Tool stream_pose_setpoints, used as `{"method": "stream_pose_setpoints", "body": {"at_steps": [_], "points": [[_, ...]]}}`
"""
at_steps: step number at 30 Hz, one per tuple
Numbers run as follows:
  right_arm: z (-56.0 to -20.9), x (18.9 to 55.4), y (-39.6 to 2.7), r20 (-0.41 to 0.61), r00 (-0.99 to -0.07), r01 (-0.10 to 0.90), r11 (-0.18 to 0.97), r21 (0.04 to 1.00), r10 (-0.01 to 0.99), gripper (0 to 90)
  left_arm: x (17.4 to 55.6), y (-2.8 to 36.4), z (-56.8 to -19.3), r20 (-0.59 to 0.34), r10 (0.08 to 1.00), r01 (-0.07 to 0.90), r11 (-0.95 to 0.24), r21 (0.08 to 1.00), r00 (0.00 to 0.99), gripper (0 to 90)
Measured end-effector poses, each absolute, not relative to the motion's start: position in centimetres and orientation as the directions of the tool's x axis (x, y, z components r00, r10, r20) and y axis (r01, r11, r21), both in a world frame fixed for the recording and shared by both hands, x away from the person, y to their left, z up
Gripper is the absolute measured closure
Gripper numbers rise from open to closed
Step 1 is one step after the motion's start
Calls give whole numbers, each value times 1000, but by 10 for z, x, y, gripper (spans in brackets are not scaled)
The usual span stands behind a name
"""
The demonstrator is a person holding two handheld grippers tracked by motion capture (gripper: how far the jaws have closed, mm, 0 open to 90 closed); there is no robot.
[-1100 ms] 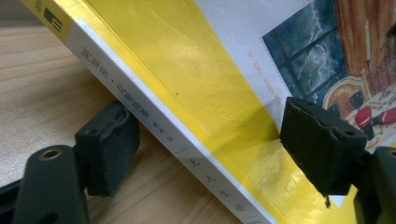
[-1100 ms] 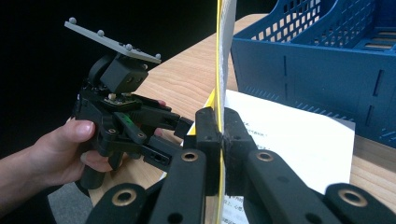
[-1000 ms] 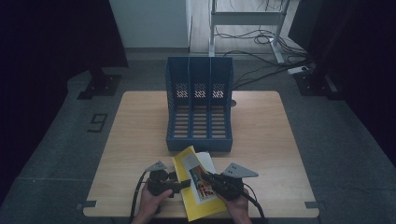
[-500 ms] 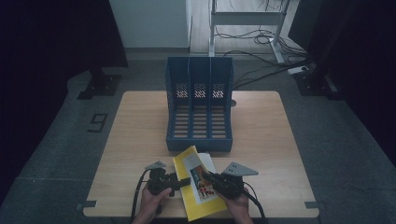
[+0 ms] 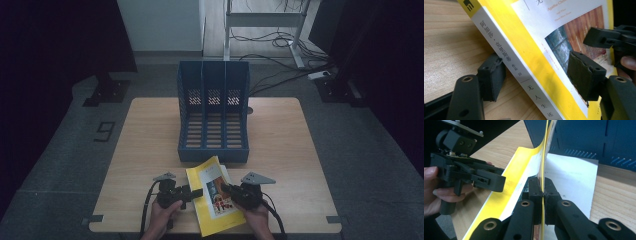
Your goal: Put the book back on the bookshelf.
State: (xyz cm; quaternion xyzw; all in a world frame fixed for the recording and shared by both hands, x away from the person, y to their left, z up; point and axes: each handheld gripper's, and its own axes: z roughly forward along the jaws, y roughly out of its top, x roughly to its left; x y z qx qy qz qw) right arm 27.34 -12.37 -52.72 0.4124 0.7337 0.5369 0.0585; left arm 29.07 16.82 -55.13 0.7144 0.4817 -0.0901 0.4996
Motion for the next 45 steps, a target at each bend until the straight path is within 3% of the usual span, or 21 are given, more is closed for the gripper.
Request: {"method": "stream_pose_setpoints", "body": {"at_steps": [17, 21, 28, 45], "points": [[-529, 272, -121, 360, -658, 538, 79, 839, 661, 868, 287, 161, -553, -594, 606, 770, -50, 636, 530, 365], [-528, 271, -121, 356, -659, 535, 81, 841, 663, 866, 285, 163, -551, -579, 635, 770, -39, 637, 511, 475], [-527, 270, -120, 337, -664, 521, 89, 849, 667, 850, 282, 166, -547, -572, 632, 750, -23, 661, 523, 552], [-527, 270, -117, 316, -686, 504, 114, 856, 655, 794, 281, 170, -542, -568, 604, 727, -27, 686, 558, 605]]}}
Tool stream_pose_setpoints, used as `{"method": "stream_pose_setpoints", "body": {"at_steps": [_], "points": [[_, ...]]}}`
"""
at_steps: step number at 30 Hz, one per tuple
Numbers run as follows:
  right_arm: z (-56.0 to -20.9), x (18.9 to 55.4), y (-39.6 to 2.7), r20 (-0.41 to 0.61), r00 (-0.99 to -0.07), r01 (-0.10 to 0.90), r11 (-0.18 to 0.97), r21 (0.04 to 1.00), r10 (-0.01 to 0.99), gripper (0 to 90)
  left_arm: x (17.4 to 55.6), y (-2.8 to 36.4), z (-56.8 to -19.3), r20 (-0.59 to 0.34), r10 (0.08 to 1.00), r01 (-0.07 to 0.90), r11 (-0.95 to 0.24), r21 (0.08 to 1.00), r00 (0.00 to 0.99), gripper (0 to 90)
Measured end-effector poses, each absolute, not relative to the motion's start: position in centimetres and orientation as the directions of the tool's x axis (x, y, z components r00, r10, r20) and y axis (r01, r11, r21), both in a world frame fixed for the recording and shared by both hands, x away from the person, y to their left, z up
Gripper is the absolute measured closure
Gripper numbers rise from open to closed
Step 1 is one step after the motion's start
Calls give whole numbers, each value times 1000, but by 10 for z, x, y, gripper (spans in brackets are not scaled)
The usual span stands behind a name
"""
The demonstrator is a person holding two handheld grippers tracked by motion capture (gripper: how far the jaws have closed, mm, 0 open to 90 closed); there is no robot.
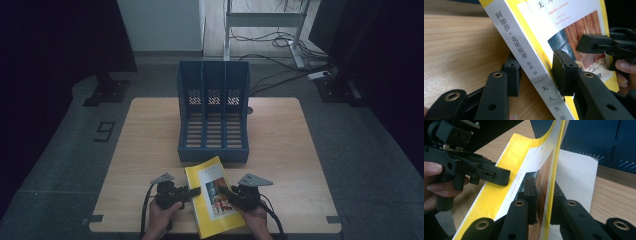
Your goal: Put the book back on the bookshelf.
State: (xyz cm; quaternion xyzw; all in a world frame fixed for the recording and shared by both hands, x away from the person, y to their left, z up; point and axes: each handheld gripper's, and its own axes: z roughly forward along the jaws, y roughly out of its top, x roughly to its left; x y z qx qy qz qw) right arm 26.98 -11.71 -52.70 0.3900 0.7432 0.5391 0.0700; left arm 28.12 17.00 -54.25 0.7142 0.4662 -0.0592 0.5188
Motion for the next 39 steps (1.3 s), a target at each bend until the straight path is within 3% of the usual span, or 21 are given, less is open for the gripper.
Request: {"method": "stream_pose_setpoints", "body": {"at_steps": [6, 12, 27, 39], "points": [[-528, 270, -116, 272, -685, 491, 153, 858, 676, 717, 281, 171, -542, -569, 593, 719, -24, 694, 570, 614], [-531, 272, -115, 236, -668, 496, 185, 849, 706, 580, 279, 170, -540, -548, 595, 701, -35, 713, 588, 621], [-538, 282, -120, 300, -619, 573, 157, 804, 726, 374, 274, 166, -530, -476, 600, 637, -75, 767, 643, 623], [-540, 285, -120, 323, -618, 598, 162, 785, 717, 274, 267, 163, -521, -410, 594, 569, -98, 817, 692, 632]]}}
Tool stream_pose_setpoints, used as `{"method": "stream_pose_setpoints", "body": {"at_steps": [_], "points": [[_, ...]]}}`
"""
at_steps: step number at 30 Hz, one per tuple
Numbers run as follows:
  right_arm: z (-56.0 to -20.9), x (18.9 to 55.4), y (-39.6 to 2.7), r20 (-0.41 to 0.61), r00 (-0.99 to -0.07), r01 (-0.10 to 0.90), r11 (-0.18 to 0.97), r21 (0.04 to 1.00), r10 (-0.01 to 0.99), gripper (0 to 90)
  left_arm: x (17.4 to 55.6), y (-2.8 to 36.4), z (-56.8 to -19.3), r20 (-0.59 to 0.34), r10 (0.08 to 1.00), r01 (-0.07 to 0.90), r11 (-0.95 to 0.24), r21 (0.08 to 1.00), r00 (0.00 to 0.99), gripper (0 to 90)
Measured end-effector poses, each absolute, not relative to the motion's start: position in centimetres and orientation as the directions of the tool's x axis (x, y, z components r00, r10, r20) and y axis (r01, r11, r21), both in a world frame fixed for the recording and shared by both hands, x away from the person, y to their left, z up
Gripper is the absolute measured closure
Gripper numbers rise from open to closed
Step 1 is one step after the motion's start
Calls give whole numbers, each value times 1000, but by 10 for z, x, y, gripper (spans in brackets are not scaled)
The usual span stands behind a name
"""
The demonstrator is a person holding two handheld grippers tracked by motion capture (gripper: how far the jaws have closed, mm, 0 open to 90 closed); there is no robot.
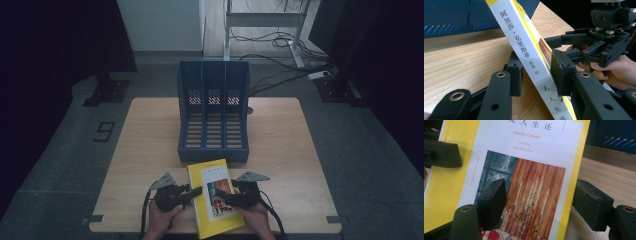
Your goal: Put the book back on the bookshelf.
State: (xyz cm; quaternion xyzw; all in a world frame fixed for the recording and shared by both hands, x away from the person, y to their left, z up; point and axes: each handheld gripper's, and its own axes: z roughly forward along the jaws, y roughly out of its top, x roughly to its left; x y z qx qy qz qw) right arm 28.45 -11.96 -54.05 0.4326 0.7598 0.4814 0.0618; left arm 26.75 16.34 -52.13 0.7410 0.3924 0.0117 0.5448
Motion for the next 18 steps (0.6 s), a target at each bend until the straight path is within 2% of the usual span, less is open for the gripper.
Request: {"method": "stream_pose_setpoints", "body": {"at_steps": [9, 13, 18], "points": [[-538, 283, -120, 320, -624, 592, 165, 789, 713, 273, 265, 162, -517, -392, 587, 544, -100, 833, 708, 638], [-534, 282, -121, 328, -622, 588, 147, 796, 711, 329, 265, 164, -513, -396, 579, 535, -83, 841, 712, 656], [-530, 278, -119, 297, -627, 559, 151, 815, 720, 336, 266, 167, -508, -408, 572, 536, -66, 842, 711, 670]]}}
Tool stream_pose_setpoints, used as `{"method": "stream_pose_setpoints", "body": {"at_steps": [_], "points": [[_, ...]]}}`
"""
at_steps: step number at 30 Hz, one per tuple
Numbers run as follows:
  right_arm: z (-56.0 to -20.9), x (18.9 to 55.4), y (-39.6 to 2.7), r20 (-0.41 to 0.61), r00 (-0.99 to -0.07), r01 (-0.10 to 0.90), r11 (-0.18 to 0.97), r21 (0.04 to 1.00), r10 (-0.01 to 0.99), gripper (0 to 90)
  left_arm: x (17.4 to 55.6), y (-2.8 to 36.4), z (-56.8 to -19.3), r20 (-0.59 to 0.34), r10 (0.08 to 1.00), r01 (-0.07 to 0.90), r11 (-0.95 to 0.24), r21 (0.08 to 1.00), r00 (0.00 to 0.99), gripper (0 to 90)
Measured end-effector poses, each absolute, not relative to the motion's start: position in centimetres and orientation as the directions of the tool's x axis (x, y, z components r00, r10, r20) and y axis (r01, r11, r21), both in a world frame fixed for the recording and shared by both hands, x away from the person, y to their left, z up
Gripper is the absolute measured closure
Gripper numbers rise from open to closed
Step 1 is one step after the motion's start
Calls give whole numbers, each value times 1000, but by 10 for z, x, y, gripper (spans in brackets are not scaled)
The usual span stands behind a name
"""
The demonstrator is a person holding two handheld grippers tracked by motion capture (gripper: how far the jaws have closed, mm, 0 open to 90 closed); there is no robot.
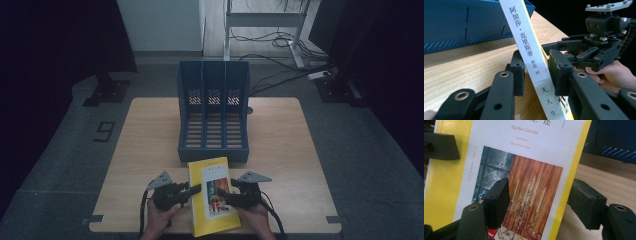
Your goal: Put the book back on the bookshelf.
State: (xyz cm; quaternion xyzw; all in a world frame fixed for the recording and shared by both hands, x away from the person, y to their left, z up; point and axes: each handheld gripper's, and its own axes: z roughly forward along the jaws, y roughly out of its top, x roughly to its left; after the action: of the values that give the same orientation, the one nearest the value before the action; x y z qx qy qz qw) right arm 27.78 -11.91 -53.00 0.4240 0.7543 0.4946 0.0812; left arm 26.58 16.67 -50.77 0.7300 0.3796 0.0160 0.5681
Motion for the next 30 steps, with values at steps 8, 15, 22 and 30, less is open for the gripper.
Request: {"method": "stream_pose_setpoints", "body": {"at_steps": [8, 15, 22, 30], "points": [[-525, 272, -117, 270, -648, 511, 142, 848, 712, 364, 264, 165, -503, -410, 568, 535, -62, 843, 713, 670], [-522, 269, -117, 262, -666, 476, 127, 870, 698, 414, 265, 164, -502, -417, 568, 542, -62, 838, 710, 676], [-520, 268, -115, 254, -690, 460, 140, 877, 678, 421, 264, 165, -502, -410, 563, 537, -72, 840, 718, 690], [-524, 270, -117, 277, -683, 475, 124, 871, 676, 417, 265, 166, -504, -416, 575, 551, -74, 831, 705, 687]]}}
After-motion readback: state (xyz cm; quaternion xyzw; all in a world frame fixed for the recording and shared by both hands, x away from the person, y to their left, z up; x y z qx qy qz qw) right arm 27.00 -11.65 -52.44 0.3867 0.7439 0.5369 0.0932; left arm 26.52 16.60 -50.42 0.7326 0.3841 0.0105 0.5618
